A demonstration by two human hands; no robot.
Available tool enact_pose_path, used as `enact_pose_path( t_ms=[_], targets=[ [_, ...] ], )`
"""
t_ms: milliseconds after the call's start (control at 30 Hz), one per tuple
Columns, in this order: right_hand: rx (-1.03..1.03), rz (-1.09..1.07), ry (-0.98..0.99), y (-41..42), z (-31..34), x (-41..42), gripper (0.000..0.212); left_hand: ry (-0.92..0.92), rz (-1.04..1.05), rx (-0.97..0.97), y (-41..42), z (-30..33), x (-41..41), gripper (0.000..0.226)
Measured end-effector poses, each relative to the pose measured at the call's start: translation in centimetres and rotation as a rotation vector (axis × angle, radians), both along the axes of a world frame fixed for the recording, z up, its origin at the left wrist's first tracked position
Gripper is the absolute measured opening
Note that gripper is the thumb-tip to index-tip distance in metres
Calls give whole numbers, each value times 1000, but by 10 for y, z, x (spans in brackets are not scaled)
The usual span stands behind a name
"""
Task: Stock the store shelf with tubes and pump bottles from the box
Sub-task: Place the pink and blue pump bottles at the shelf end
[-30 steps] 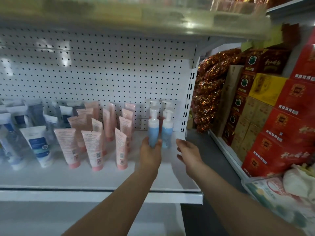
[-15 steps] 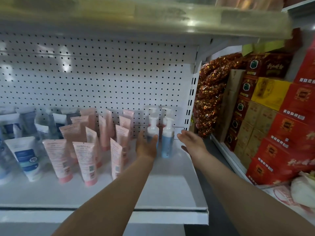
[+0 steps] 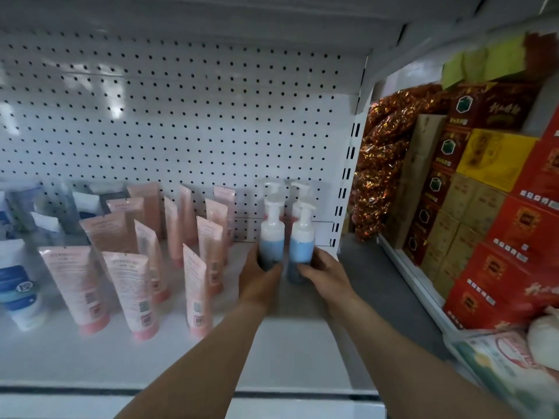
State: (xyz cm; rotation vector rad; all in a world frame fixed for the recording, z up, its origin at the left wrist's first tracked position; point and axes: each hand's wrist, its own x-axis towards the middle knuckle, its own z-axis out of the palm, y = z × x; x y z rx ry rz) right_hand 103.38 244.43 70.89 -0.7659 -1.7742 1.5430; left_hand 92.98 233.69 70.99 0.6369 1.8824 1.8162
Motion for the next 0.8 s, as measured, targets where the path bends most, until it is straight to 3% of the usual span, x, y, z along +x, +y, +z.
enact_pose_path(
  t_ms=[333,467,567,800],
  targets=[
    [69,-111,3,-2,-11,1,39,98,50,-86,-2,-5,1,59],
    [215,-174,-89,-8,-18,-6,60,154,83,-61,1,-4,2,65],
    [169,-113,-67,-8,-19,-4,73,167,95,-73,3,-6,-1,71],
    [149,-135,-53,-7,-15,0,64,134,33,-41,-1,-10,-1,65]
  ],
)
